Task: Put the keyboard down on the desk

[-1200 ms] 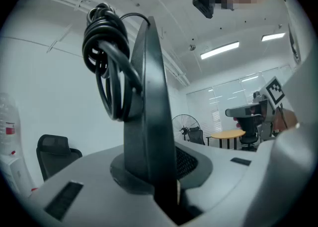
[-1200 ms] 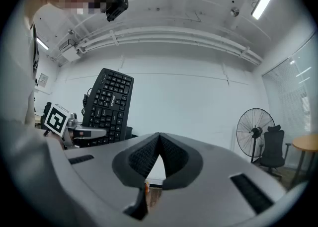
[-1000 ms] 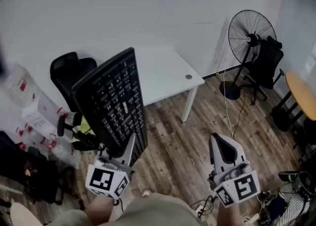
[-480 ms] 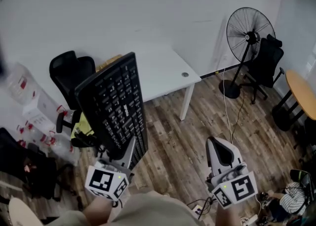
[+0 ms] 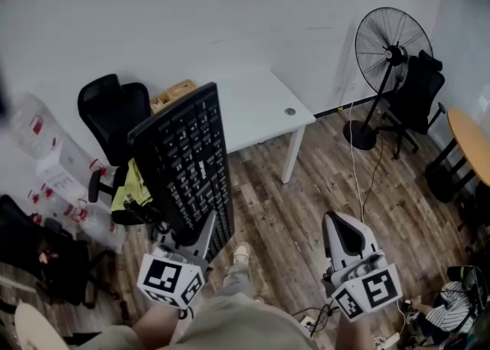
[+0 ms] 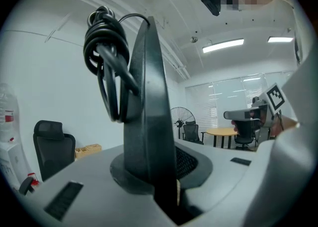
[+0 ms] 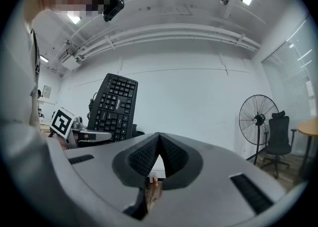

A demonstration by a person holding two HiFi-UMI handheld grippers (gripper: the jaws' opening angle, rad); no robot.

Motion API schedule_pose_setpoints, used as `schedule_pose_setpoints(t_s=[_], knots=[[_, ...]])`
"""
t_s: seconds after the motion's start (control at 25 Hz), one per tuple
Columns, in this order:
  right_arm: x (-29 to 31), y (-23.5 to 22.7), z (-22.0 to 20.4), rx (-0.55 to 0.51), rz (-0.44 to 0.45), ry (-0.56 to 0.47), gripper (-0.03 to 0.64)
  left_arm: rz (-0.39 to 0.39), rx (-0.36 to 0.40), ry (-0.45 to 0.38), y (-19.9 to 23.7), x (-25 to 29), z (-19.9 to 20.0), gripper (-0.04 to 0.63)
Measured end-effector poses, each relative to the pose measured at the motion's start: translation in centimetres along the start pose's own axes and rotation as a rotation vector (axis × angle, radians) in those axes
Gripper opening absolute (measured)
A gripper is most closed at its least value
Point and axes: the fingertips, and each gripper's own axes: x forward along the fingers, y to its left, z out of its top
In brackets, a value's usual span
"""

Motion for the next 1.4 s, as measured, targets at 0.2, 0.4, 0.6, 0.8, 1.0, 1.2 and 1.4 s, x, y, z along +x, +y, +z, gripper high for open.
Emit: schedule_pose_setpoints(t_s=[0.2, 0.4, 0.6, 0.8, 1.0, 1.2, 1.4], knots=[[-0.2, 0.3, 1.0, -0.004, 0.052, 0.008, 0.025, 0.016, -0.017, 0.013, -0.4, -0.1, 0.2, 0.091], [-1.8, 0.0, 3.0, -0.008, 0.096, 0.006, 0.025, 0.051, -0.045, 0.047, -2.1, -1.4, 0.7, 0.091], [0.1, 1.2, 2.1, -0.016, 0.114, -0.016, 0.025, 0.037, -0.021, 0.028, -0.4, -0.3, -0.2, 0.091], [1.1, 1.5, 1.0, -0.064, 0.096, -0.032, 0.025, 0.019, -0.007, 0.017, 1.1, 0.7, -1.3, 0.091], [3.5, -0.5, -0.3, -0.069, 0.05, -0.034, 0.025, 0.001, 0.012, 0.027, 3.0, 3.2, -1.9, 0.091], [10.4, -4.2, 0.7, -0.086, 0.021, 0.031, 0.025, -0.048, -0.006, 0.101, 6.5, 9.5, -0.7, 0.091], [14.4, -5.3, 1.4, -0.105, 0.019, 0.052, 0.025, -0.092, -0.043, 0.135, 8.7, 13.6, -0.5, 0.091]])
